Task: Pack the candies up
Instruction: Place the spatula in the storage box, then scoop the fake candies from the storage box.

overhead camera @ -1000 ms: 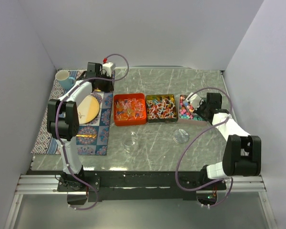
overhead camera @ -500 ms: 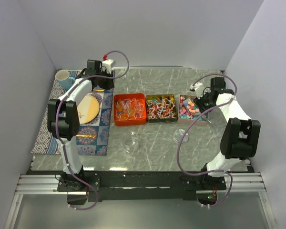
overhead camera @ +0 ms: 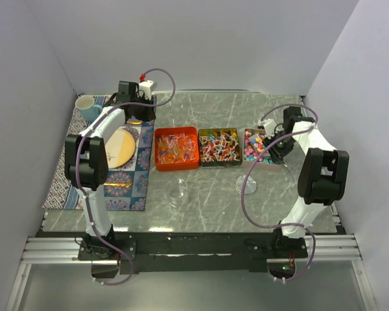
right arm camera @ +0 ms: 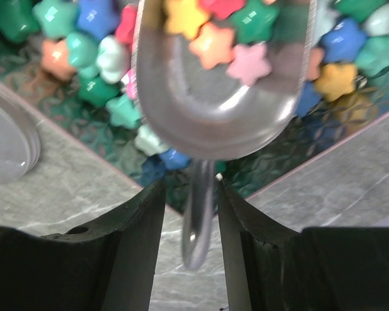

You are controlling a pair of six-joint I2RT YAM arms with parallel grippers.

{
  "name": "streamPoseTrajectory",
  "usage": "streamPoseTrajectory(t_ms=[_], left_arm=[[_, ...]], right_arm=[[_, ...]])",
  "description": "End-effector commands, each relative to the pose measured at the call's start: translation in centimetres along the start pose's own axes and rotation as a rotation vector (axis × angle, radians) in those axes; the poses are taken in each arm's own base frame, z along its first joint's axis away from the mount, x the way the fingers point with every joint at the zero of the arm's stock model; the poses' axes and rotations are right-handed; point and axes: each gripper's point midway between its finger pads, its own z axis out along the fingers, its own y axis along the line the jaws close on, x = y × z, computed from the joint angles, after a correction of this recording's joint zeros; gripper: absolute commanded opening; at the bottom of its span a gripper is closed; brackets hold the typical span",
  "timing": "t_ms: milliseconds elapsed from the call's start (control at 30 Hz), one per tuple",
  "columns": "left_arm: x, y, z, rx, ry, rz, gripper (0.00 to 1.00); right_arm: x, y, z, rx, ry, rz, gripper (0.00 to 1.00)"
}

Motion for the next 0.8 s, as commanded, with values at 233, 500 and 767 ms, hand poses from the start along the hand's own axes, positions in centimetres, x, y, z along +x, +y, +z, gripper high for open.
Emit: streamPoseTrajectory(t_ms=[233,500,767], left_arm=[[-0.1,-0.3,0.1,0.005,-0.015,-0.012,0.17],[0.0,0.0,0.4,-0.005,-0.012,-0.010,0.16],[0.0,0.1,0.4,-0.009,-0.009,-0.005,0.16]], right_arm=[[-0.2,-1.8,1.0,0.006,0.043,0.041,0.43],[1.5,-1.2,2.4,-0.011,0.101,0.037,0.43],[0.6,-1.9,4.2,-0.046,0.093,0.078,0.25]])
